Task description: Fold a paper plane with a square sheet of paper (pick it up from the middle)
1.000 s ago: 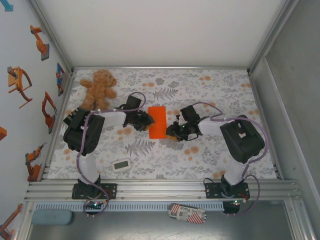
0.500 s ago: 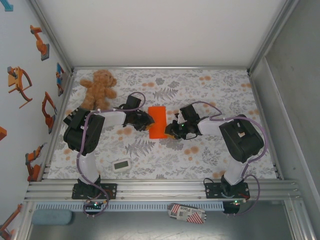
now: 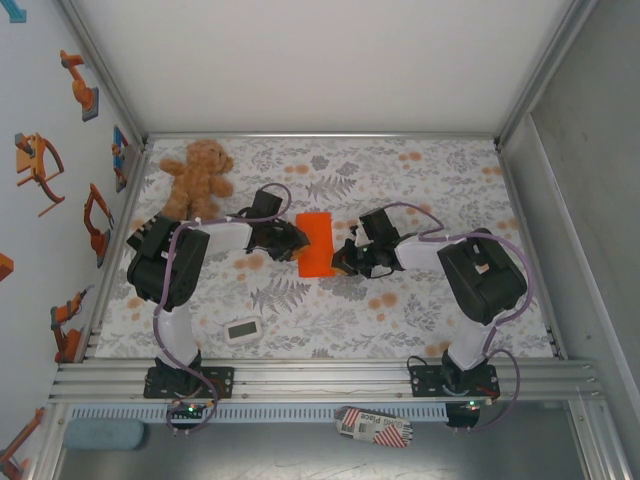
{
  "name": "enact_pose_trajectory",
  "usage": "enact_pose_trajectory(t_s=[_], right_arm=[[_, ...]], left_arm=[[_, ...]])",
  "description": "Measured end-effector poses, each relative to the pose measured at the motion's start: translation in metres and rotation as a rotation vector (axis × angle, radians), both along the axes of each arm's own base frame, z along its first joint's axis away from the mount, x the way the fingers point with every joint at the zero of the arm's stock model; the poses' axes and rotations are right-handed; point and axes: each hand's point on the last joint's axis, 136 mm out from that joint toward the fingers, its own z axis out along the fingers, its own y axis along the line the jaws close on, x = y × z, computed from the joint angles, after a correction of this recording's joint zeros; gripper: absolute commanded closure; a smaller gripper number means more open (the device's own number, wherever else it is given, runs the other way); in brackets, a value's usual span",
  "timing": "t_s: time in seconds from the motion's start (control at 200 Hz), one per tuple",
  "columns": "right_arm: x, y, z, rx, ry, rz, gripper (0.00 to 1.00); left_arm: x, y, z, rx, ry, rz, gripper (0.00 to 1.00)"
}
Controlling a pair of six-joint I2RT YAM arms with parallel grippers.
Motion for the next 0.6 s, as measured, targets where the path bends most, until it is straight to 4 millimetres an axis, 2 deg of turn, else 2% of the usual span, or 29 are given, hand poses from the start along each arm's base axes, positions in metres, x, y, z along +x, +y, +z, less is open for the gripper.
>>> enact_pose_trajectory(t_s=[0.12, 0.346, 0.596], right_arm=[[-0.002, -0.002, -0.003, -0.015, 0.009, -0.001, 0.99], [-0.005, -0.008, -0.007, -0.046, 0.018, -0.003, 0.99], [-0.007, -0.009, -0.002, -0.049, 0.009, 0.002, 0.99]], left_arm=[[0.004, -0.002, 0.006, -0.002, -0.022, -0.016, 0.7], [0.028, -0.008, 0.027, -0.026, -0.098, -0.028, 0.7], [0.03, -0.001, -0.001, 0.012, -0.053, -0.022, 0.73]])
